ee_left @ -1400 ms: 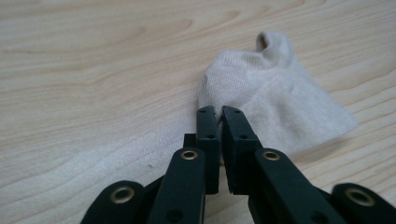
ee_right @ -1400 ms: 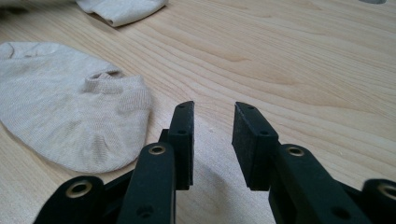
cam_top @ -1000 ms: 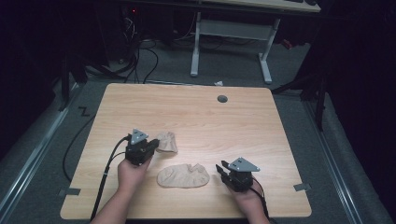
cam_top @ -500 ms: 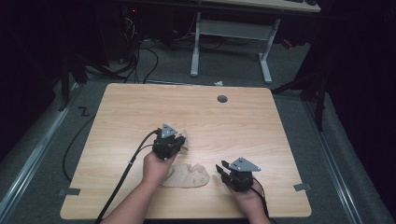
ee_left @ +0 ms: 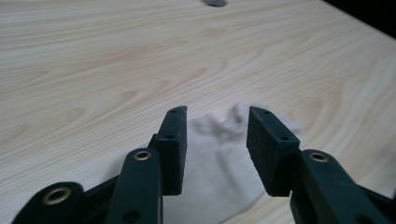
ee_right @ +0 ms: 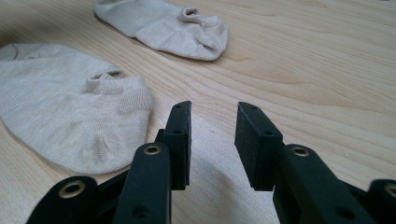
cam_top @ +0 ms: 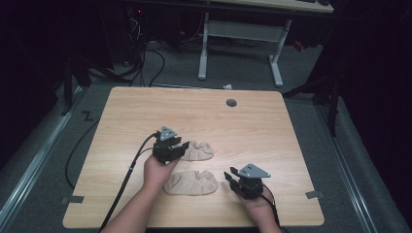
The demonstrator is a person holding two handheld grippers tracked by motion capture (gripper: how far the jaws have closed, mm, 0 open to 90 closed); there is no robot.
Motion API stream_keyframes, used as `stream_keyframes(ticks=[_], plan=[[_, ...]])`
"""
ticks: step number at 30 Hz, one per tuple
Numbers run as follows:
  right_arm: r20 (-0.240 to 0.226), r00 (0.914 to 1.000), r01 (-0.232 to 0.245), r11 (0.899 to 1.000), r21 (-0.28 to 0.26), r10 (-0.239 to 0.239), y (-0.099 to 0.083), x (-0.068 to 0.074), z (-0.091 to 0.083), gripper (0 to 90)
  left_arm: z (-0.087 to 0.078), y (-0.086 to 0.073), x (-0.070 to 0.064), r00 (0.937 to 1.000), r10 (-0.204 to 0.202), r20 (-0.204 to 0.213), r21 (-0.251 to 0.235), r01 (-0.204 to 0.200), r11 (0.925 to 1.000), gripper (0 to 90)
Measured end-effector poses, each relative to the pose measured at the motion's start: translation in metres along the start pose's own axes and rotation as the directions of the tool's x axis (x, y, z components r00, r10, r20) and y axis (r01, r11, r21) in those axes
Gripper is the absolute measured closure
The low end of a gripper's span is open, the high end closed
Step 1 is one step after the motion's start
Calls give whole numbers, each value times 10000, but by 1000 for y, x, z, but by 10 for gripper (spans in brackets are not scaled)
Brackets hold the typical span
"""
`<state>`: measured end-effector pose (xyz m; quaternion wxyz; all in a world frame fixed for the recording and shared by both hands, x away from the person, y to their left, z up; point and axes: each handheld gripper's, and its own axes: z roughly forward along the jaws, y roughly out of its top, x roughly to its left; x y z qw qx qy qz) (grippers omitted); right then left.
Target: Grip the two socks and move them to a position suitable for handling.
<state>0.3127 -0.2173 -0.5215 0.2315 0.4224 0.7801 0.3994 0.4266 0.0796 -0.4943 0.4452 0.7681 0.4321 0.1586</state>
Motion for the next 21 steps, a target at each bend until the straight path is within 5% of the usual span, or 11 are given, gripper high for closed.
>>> stream_keyframes(ticks=[8,17,21], plan=[[-6,10000,62,10000,21,-62,2,3,3,651,2,-27,36,9958,-641,-661,823,695,9942,531],[-423,9989,-198,9998,38,199,17,10,13,617,8,-35,41,9947,-834,-601,777,879,9931,603],[-143,9997,-189,9998,118,191,28,7,24,623,9,-36,42,9947,-889,-520,771,928,9927,659]])
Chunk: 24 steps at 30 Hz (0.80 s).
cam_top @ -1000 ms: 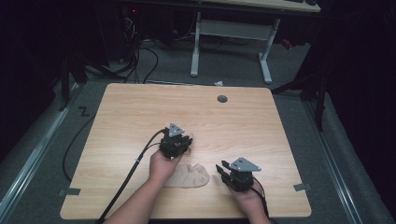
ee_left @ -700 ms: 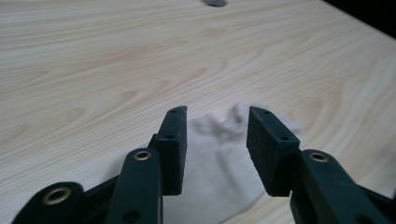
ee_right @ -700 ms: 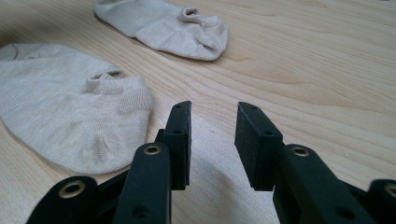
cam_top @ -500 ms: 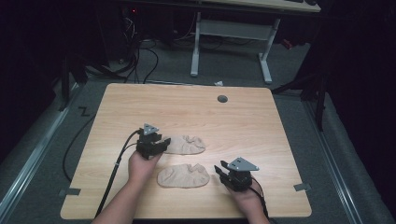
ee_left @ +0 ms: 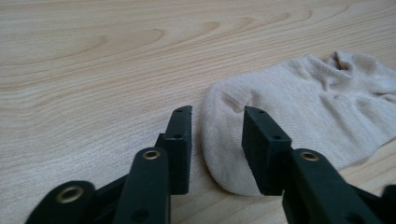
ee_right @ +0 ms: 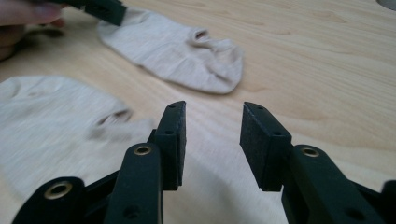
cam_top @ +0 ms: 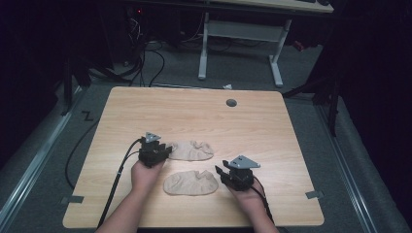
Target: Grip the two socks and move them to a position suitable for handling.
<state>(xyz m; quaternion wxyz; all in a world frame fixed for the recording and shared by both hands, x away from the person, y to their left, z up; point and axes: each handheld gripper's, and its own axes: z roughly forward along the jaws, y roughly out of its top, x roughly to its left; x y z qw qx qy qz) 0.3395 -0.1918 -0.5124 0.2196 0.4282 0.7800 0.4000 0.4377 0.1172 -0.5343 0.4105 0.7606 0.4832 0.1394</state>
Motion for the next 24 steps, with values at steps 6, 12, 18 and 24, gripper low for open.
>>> stream_keyframes(ticks=[6,12,18,24], plan=[[260,9990,-372,9990,248,365,17,-10,32,650,1,-1,1,9999,-17,133,74,16,10000,711],[438,9983,-409,9984,402,391,37,-14,58,624,1,-1,-2,9997,206,96,103,-207,9997,780],[584,9965,-650,9938,907,598,37,-17,77,631,1,-2,-4,9992,402,-29,138,-401,9991,829],[448,9971,-660,9911,1157,612,34,-17,80,693,1,-2,-6,9975,696,-134,112,-694,9975,864]])
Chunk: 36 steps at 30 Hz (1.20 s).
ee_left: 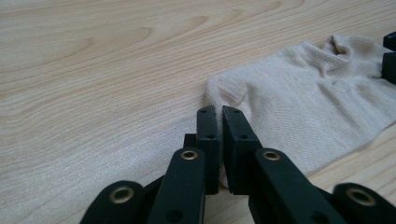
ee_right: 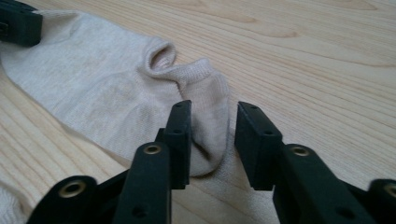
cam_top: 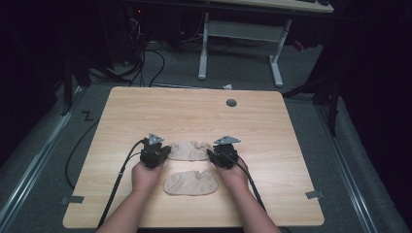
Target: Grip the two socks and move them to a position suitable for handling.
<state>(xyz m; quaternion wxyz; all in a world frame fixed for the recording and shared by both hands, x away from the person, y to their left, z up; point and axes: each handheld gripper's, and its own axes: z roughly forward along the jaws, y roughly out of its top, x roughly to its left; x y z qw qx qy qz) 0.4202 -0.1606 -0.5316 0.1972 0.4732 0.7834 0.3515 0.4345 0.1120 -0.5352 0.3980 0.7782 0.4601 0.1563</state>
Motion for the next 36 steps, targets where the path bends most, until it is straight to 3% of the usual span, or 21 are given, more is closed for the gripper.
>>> stream_keyframes(ticks=[6,11,20,32,36], plan=[[-207,9998,63,10000,44,-62,0,3,-1,841,-1,-1,-3,9996,129,-243,-48,-130,9999,870],[-173,9997,167,9999,-3,-167,1,4,-1,850,-3,-2,-2,9998,75,-177,-201,-79,9998,871],[-129,9991,404,9983,-409,-410,3,7,-12,850,-7,-3,-5,9991,396,-143,-541,-403,9977,879],[-5,9984,559,9944,-894,-562,3,11,-22,850,-15,-8,-9,9960,882,-172,-1550,-898,9838,879],[-4,9989,464,9934,-1053,-467,2,10,-26,850,-16,-10,-13,9898,1399,-282,-1876,-1427,9718,878]])
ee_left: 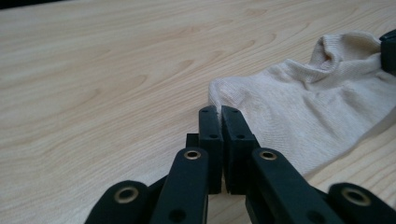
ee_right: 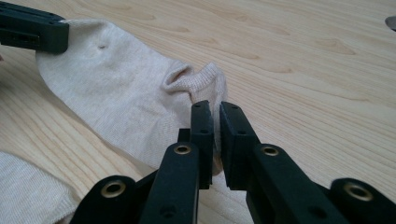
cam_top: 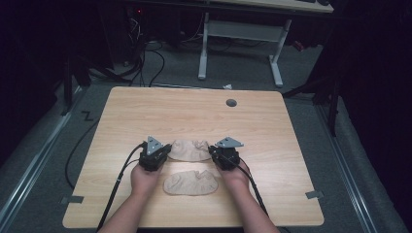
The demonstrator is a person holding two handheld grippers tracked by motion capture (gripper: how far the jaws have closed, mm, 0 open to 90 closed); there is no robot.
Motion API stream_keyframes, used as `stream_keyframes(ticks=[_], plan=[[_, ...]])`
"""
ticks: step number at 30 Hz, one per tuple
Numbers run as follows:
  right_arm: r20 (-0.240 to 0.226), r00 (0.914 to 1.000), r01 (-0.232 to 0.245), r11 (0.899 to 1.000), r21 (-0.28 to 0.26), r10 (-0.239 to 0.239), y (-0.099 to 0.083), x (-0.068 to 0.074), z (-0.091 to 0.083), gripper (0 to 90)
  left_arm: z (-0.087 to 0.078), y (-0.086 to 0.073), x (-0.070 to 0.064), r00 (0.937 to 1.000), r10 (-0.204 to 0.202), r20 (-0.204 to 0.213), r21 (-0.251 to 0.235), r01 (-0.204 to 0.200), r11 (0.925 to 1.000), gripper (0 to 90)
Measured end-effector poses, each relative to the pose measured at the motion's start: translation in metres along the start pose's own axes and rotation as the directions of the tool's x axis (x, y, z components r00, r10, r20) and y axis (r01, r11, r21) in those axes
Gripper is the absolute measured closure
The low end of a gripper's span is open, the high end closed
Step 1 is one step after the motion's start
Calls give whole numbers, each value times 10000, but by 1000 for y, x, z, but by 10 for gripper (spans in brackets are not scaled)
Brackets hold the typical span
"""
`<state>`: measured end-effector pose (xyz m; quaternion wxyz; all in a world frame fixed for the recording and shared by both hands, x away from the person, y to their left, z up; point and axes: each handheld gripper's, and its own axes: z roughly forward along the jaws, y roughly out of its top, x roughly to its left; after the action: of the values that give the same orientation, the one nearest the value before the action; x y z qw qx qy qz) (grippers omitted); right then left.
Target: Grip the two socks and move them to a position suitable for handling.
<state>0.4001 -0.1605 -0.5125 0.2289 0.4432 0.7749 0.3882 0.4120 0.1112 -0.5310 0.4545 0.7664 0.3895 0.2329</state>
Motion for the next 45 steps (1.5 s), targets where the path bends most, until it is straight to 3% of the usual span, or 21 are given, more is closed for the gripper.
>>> stream_keyframes(ticks=[3,12,18,24,33,45], plan=[[2,10000,73,9999,-117,-73,0,0,-2,850,-1,-1,0,10000,22,43,-113,-22,9999,878],[-94,9999,46,9993,-362,-49,1,1,-9,851,-3,1,6,9970,-695,330,21,695,9976,880],[-105,9999,117,9985,-537,-122,2,4,-17,850,-16,4,4,9944,-1002,341,-128,1007,9948,881],[-137,9992,373,9958,-836,-386,1,11,-34,851,-34,7,-10,9955,-884,341,-301,895,9955,883],[-147,9991,390,9939,-1027,-407,-3,13,-46,850,-39,8,-16,9961,-772,429,-205,782,9967,883],[-291,9985,414,9913,-1246,-453,-15,18,-61,851,-53,-5,-24,9938,-870,686,-150,882,9960,884]])
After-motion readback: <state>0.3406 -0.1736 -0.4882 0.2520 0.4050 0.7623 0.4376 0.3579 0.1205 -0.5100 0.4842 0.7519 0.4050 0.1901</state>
